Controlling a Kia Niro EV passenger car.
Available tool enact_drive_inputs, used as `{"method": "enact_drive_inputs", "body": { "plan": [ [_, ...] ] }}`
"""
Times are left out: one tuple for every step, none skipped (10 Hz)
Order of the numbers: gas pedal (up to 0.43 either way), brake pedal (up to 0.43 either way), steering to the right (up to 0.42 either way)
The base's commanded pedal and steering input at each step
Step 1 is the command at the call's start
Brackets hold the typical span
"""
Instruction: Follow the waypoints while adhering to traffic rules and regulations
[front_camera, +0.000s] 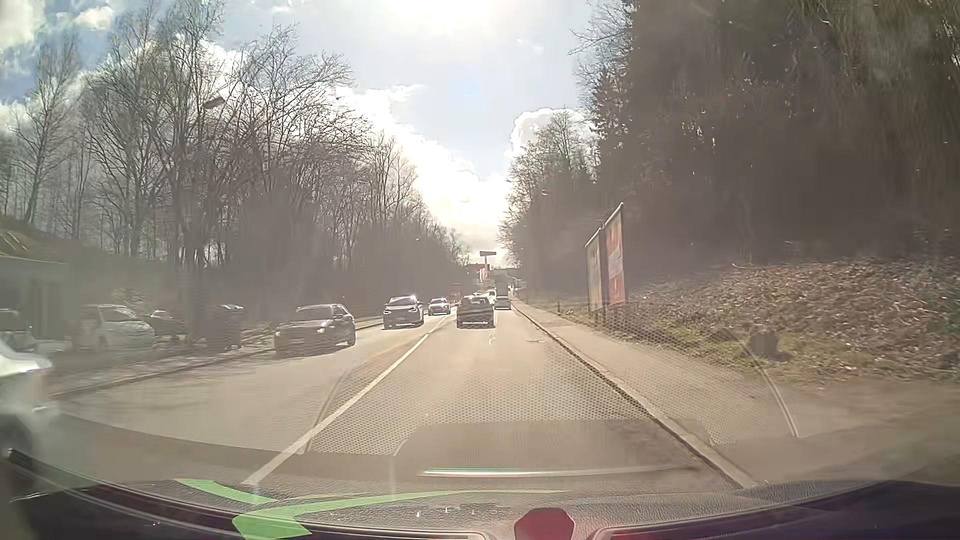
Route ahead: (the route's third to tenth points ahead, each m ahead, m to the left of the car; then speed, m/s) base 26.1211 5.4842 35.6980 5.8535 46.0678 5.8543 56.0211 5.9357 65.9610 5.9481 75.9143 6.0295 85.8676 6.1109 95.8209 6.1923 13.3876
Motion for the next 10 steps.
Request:
{"method": "enact_drive_inputs", "body": {
  "plan": [
    [0.189, 0.000, 0.000],
    [0.189, 0.000, 0.000],
    [0.189, 0.000, 0.000],
    [0.189, 0.000, 0.000],
    [0.189, 0.000, 0.000],
    [0.189, 0.000, 0.000],
    [0.189, 0.000, 0.000],
    [0.189, 0.000, 0.000],
    [0.189, 0.000, 0.000],
    [0.189, 0.000, 0.000]
  ]
}}
